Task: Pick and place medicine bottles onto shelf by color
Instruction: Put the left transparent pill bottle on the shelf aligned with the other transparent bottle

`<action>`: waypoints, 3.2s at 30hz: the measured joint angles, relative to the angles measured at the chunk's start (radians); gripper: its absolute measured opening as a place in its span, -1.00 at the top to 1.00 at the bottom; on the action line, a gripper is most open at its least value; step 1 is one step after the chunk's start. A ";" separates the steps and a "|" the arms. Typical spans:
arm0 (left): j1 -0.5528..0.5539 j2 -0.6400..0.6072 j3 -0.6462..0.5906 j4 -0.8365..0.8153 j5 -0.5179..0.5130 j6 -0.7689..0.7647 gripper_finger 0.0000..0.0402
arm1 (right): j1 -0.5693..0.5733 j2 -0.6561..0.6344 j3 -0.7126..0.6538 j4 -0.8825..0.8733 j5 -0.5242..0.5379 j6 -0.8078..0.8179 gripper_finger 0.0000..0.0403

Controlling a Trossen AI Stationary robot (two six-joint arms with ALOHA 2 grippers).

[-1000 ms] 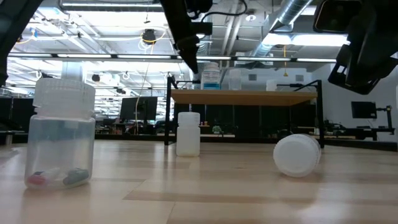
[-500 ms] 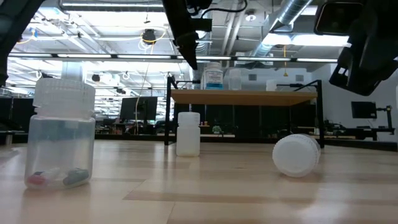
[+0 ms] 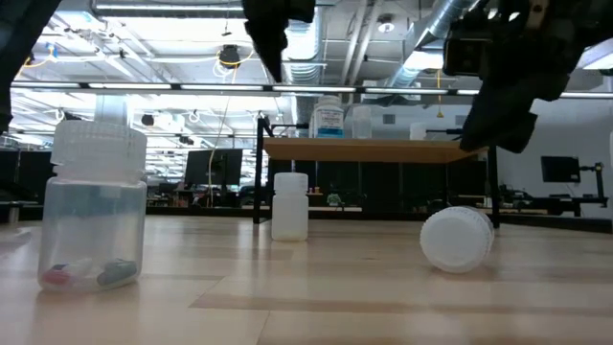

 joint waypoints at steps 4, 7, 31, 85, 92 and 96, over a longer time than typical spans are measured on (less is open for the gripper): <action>-0.048 0.000 0.000 -0.081 0.041 -0.044 0.18 | -0.002 0.000 0.000 0.000 -0.001 -0.016 0.35; -0.094 0.000 -0.001 -0.081 0.061 -0.080 0.18 | 0.009 0.000 0.000 0.000 -0.003 -0.040 0.35; -0.639 -0.003 -0.001 -0.082 0.012 -0.472 0.18 | 0.021 0.000 0.000 -0.019 -0.002 -0.078 0.35; -0.850 0.184 -0.460 0.539 -0.034 -1.002 -0.32 | 0.021 0.000 0.000 -0.147 -0.007 -0.093 0.35; -0.850 0.185 -0.460 0.539 -0.067 -0.987 -0.32 | 0.021 0.000 0.000 -0.150 -0.007 -0.093 0.35; -0.850 0.185 -0.460 0.538 -0.060 -0.987 -0.19 | 0.021 0.000 0.000 -0.150 -0.007 -0.093 0.35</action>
